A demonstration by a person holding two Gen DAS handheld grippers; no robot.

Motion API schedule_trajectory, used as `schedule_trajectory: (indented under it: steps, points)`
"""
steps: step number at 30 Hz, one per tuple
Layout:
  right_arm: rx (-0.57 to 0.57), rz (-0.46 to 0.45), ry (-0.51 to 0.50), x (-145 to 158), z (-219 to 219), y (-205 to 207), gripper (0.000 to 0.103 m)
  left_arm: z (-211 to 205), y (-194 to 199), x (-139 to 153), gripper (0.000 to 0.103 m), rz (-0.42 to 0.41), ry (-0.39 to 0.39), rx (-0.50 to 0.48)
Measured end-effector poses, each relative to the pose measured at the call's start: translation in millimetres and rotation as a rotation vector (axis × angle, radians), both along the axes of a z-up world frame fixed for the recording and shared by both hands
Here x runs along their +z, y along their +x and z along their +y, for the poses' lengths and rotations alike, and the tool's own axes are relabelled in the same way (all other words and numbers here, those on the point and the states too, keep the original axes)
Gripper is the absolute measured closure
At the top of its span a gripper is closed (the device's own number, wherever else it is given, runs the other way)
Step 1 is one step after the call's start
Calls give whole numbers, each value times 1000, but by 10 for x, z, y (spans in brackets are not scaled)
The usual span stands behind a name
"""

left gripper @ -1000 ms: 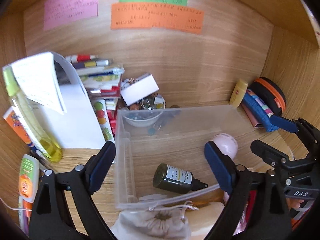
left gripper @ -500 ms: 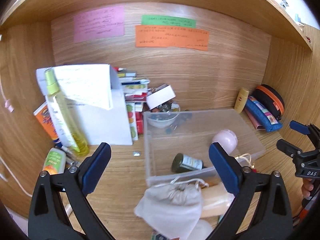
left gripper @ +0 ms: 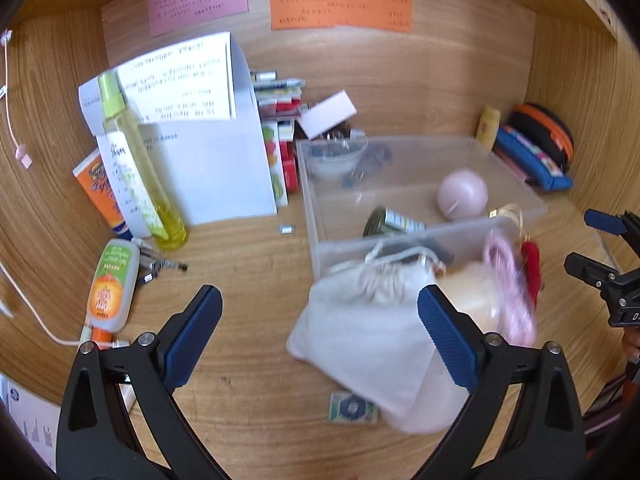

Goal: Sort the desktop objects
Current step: 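Open both tools to release the items and withdraw from the bin, then grasp the white drawstring pouch with the left tool while the right tool grasps the red velvet pouch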

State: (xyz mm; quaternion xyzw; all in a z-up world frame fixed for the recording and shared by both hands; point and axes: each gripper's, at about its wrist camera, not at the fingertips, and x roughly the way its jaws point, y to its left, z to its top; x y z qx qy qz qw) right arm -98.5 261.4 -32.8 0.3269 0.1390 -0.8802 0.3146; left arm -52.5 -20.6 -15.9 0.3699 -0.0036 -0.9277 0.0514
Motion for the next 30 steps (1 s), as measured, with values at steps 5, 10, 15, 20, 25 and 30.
schedule_trajectory:
  steps: [5,10,15,20,25,30]
  points:
    - [46,-58,-10,-113,-85,90,6,-43,59,-142,4,-53,38,-19]
    - [80,-105,-23,-179,-184,88,6,6,-1,-313,4,-113,60,-70]
    - [98,-152,-22,-267,-267,14,6,-6,-114,-422,4,-149,83,-108]
    - [108,-190,-44,-319,-283,-72,8,-51,-226,-484,3,-159,120,-190]
    - [115,-256,-74,-360,-269,-172,20,-186,-320,-549,1,-184,234,-244]
    - [133,-278,-89,-367,-285,-189,33,-173,-288,-566,0,-172,238,-275]
